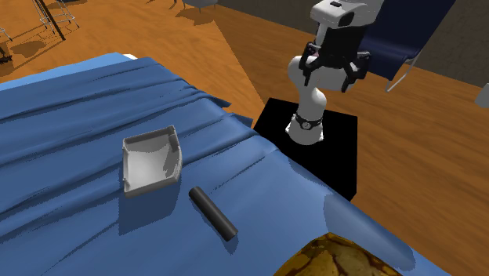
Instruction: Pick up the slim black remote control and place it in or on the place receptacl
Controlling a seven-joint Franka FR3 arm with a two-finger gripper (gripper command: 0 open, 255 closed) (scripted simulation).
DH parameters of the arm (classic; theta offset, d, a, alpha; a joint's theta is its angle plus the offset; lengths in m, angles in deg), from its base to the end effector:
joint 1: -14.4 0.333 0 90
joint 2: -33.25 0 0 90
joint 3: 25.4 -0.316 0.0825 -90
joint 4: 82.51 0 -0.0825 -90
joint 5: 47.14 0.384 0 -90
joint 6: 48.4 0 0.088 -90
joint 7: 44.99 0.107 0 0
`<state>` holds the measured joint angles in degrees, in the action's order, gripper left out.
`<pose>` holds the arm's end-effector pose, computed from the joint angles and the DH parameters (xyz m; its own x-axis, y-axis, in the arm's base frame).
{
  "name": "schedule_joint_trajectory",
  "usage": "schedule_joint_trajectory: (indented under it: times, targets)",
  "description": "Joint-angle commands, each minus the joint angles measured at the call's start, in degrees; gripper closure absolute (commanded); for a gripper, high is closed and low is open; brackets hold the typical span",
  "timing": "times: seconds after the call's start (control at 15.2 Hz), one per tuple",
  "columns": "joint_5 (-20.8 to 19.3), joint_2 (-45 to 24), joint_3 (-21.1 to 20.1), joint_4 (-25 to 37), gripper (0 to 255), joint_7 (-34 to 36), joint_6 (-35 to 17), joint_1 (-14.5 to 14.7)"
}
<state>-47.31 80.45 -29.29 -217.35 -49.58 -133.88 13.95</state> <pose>0.2880 0.0238 0.5956 0.9923 0.1158 -0.0429 0.1179 -0.9918 0.0495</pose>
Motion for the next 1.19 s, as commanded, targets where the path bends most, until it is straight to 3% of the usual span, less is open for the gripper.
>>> schedule_joint_trajectory:
  times: [0.0, 0.66, 1.12]
  targets:
    - [0.00, 0.00, 0.00, 0.00, 0, 0.00, 0.00, 0.00]
    - [-7.43, -10.71, 13.59, -2.58, 0, -23.26, -13.70, 1.04]
    - [-8.30, -24.08, 21.98, 1.63, 0, -39.50, -23.01, 2.87]
